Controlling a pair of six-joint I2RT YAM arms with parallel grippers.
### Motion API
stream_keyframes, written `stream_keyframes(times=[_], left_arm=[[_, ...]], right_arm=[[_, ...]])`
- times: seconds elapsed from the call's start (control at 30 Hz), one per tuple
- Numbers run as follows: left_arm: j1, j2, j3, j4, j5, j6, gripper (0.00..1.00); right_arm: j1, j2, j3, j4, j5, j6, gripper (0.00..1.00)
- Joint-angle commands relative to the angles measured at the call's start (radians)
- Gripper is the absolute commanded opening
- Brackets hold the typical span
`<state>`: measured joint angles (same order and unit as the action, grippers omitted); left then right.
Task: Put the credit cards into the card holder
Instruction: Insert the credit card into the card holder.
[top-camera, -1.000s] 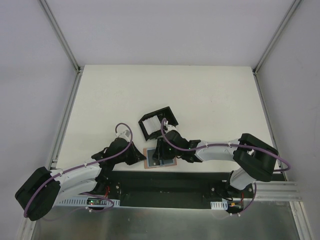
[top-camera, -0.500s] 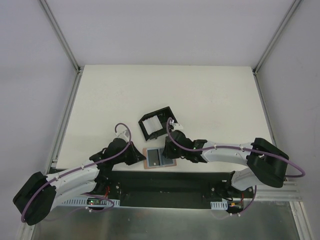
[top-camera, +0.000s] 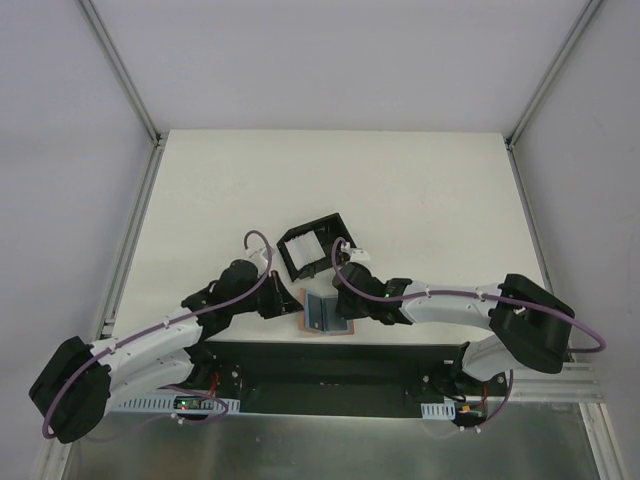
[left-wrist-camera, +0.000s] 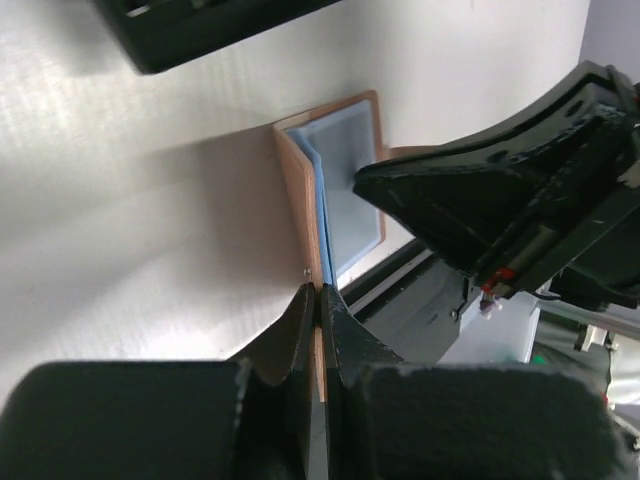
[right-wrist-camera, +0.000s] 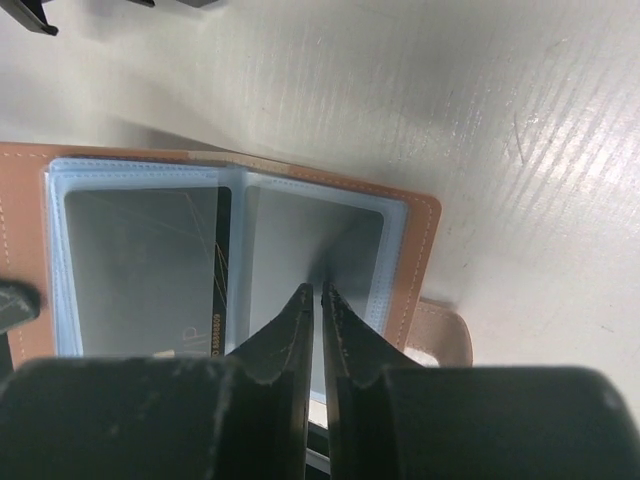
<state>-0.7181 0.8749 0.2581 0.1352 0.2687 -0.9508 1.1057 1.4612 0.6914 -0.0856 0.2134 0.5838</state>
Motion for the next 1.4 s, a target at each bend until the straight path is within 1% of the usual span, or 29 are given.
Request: stream_keyframes(times=[0.0, 0.13, 0.2, 0.3, 0.37, 0.47, 0.57, 0.67, 0.73, 0.9, 1.07, 1.17, 1.27, 1.37], left_arm=[[-0.001, 0.084, 0.101, 0.023, 0.113, 0.058, 0.0], [-0.044, 0.194, 0.167, 0.069, 0.174, 0.078, 0.0], [-0.081, 0.252, 0.19, 0.127, 0.205, 0.073, 0.0], [-0.133, 0.332, 0.23, 0.13, 0.175, 0.061, 0.0], [-0.138, 0.354, 0.216, 0.127, 0.136, 0.021, 0.0], [-0.139, 0.297, 0.153, 0.101, 0.028, -0.015, 0.0], [-0.133, 0.187, 0.096, 0.002, -0.078, -0.022, 0.0], [-0.119, 0.095, 0.044, -0.061, -0.132, -0.025, 0.0], [-0.115, 0.049, 0.009, -0.075, -0.148, -0.029, 0.0], [-0.112, 0.029, -0.04, -0.097, -0.195, -0.068, 0.0], [-0.112, 0.035, -0.065, -0.097, -0.218, -0.095, 0.0], [-0.112, 0.03, -0.062, -0.097, -0.226, -0.089, 0.0], [-0.113, 0.022, -0.062, -0.097, -0.229, -0.089, 0.0], [-0.112, 0.018, -0.069, -0.097, -0.244, -0.109, 0.0]], right_arm=[[-0.001, 0.045, -0.006, -0.045, -0.008, -0.001, 0.1], [-0.001, 0.039, -0.013, -0.037, -0.003, 0.005, 0.1], [-0.003, 0.031, -0.02, -0.037, 0.004, 0.007, 0.1], [-0.006, 0.011, -0.024, -0.037, 0.02, 0.008, 0.1], [-0.01, -0.004, -0.029, -0.042, 0.037, 0.008, 0.1], [-0.024, -0.033, -0.032, -0.048, 0.044, 0.001, 0.1], [-0.032, -0.059, -0.027, -0.062, 0.06, -0.007, 0.11], [-0.035, -0.071, -0.02, -0.08, 0.073, -0.015, 0.12], [-0.038, -0.082, -0.013, -0.091, 0.075, -0.021, 0.12], [-0.038, -0.108, -0.003, -0.092, 0.064, -0.036, 0.13], [-0.04, -0.134, 0.034, -0.201, 0.139, -0.03, 0.13], [-0.052, -0.157, 0.036, -0.21, 0.144, -0.042, 0.14], [-0.053, -0.18, 0.045, -0.2, 0.121, -0.047, 0.14], [-0.053, -0.211, 0.033, -0.129, 0.063, -0.052, 0.16]])
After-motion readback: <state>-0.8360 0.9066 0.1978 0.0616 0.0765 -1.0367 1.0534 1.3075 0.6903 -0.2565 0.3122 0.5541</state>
